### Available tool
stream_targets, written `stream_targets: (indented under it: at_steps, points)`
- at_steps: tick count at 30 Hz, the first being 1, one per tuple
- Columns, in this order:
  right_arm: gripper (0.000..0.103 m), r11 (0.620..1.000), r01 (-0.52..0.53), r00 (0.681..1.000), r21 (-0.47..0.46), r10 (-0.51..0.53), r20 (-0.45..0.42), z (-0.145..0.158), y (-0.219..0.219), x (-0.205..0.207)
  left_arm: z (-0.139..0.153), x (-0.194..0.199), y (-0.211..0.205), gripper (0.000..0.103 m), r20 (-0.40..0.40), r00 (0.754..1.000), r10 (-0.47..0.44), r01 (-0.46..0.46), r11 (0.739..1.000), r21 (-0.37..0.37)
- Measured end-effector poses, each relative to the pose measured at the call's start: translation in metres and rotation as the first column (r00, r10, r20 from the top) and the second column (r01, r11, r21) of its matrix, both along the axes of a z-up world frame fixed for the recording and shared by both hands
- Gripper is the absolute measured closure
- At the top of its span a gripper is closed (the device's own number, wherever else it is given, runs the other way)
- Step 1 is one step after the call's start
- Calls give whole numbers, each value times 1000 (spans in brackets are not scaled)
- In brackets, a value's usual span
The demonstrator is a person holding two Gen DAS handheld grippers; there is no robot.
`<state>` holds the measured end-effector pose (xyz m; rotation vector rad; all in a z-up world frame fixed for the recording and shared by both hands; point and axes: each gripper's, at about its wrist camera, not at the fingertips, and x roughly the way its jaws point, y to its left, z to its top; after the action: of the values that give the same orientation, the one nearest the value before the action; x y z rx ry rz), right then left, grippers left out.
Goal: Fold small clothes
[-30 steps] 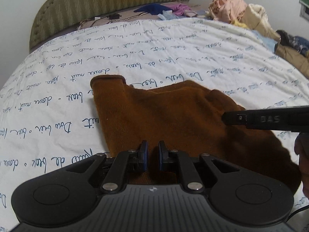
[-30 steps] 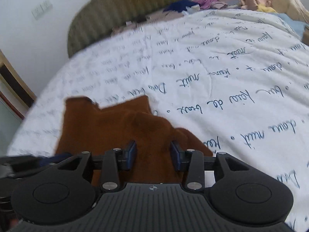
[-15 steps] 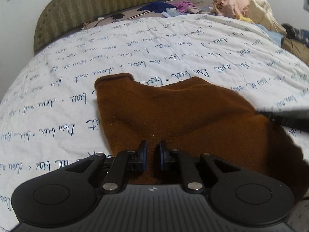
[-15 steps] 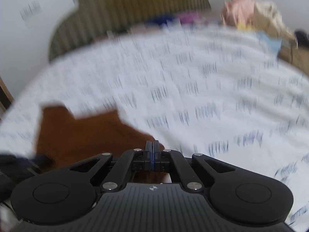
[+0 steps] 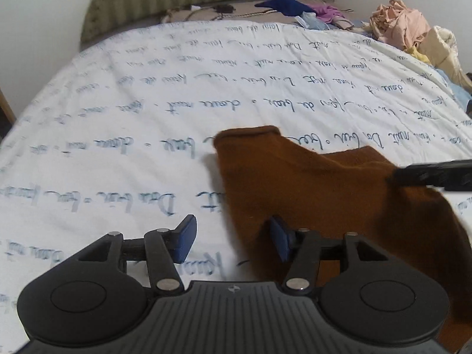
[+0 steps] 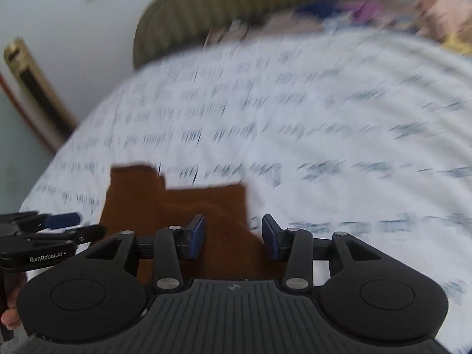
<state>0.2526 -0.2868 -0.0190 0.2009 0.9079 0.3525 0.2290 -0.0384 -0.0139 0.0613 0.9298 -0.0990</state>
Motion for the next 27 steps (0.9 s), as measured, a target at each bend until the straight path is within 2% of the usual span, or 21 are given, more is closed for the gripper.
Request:
stream_targets:
  at_steps: [2,4,5,7,9,10,11,13,15,17,20,21,23,25,27]
  points:
    - [46,999,-37,998,-31,36,-46,-13,11,15,-7,10,-6,47,-11,1000,-17,17,1000,20]
    - [40,992,-46,998,-115,41,-48,-25,21,19,-16,21,-7,35,-48,999,6,-5,1000,15]
    - [39,990,-64,998,-128,59,-37,-29,24,19,-18,24,-6,33,-56,998,21,-21,1000,3]
    - [38,994,-65,997,-89,60,-56,-34,21,24,-20,29,-1,31,-68,997,37,-39,999,-36]
    - [55,997,-65,996,-30,63,-66,-34,14,28,-22,32,5,31,-85,995,43,-50,996,-79]
    - [73,997,-73,993,26,75,-89,-34,10,31,-21,34,8,32,-92,995,47,-56,994,-98]
    - [76,995,-70,991,65,77,-113,-35,8,33,-20,35,11,35,-90,994,58,-68,990,-120]
    - [81,996,-47,993,71,54,-106,-32,8,33,-16,36,13,66,-87,995,47,-60,986,-158]
    - [84,995,-13,997,94,20,-72,-28,2,29,-11,33,12,71,-90,995,32,-48,982,-182]
    - [84,991,9,1000,130,-6,-21,-21,-3,19,-7,29,7,71,-67,998,16,-26,988,-152]
    - [85,994,26,997,107,-34,72,-12,-7,-4,-11,23,10,69,-53,998,17,-25,985,-172]
    - [86,996,38,995,79,-45,87,-15,-7,-7,-13,22,11,65,-48,999,17,-25,984,-174]
    - [86,995,86,996,45,-87,7,-41,-11,3,-15,17,11,58,-39,999,19,-25,987,-157]
    - [83,984,109,994,138,-106,-29,-46,-21,7,-14,8,11,45,-25,999,21,-24,991,-129]
    - [75,969,123,992,213,-115,-49,-36,-33,3,-9,-6,14,45,-18,1000,-7,4,988,-155]
